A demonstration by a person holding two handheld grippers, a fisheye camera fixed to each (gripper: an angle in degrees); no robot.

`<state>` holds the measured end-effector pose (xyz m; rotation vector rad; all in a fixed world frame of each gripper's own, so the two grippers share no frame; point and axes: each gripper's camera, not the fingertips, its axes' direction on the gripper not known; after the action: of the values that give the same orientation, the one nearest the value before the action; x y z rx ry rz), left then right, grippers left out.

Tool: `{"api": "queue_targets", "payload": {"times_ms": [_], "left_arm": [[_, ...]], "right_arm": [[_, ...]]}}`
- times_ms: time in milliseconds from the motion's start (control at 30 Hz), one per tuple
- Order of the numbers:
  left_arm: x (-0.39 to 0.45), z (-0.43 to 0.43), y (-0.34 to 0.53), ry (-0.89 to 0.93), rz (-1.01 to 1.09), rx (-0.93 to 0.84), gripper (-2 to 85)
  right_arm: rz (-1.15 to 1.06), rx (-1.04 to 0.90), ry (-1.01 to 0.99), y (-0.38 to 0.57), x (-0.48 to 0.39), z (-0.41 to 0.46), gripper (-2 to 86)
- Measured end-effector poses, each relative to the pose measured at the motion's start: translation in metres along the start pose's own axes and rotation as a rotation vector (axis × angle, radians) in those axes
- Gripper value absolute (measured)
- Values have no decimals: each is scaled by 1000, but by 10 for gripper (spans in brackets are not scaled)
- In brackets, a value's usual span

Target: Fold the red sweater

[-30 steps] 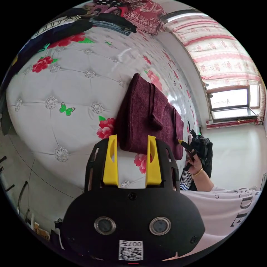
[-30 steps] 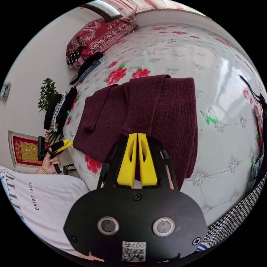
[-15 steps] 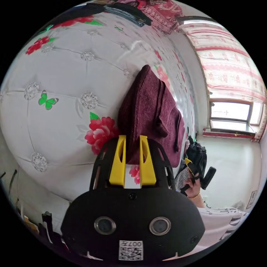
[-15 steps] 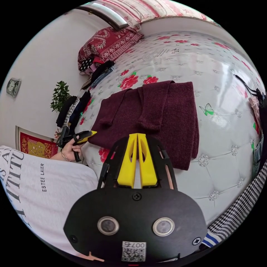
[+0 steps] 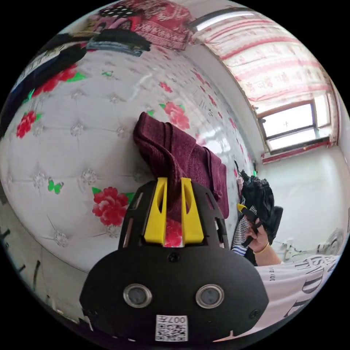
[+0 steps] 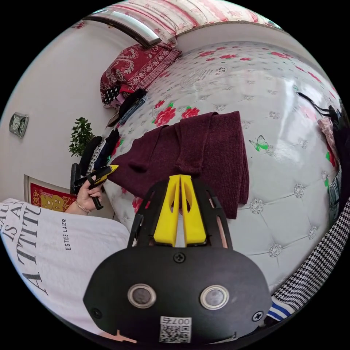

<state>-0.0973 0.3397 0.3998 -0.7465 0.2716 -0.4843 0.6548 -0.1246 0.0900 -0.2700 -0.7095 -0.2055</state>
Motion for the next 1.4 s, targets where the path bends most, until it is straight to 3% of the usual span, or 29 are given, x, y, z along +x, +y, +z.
{"api": "queue_targets", "payload": {"times_ms": [167, 333, 433, 633, 767, 933, 1100, 1233, 1400], "left_arm": [[107, 12, -30, -20, 457, -72, 59], [253, 110, -15, 49, 1037, -366, 58], [293, 186, 12, 111, 1103, -511, 62], [305, 170, 46, 354, 1087, -429, 117], [246, 142, 38, 264, 930, -348, 97], [129, 108, 11, 44, 570, -300, 99], [66, 104, 1, 88, 259, -291, 121], [62, 122, -1, 137, 197, -312, 137], [80, 143, -11, 177, 235, -350, 160]], "right_arm": [[41, 73, 31, 12, 17, -34, -2], [137, 122, 43, 28, 48, -53, -2], [222, 136, 31, 37, 71, -55, -1], [268, 169, 21, 38, 93, -54, 8], [219, 140, -44, 15, 102, -39, 34], [85, 73, -53, -30, 94, -7, 59], [-19, -70, 83, -56, 83, 35, 59], [-101, -80, 137, -58, 77, 21, 36], [-37, 45, 90, -44, 96, -29, 28]]}}
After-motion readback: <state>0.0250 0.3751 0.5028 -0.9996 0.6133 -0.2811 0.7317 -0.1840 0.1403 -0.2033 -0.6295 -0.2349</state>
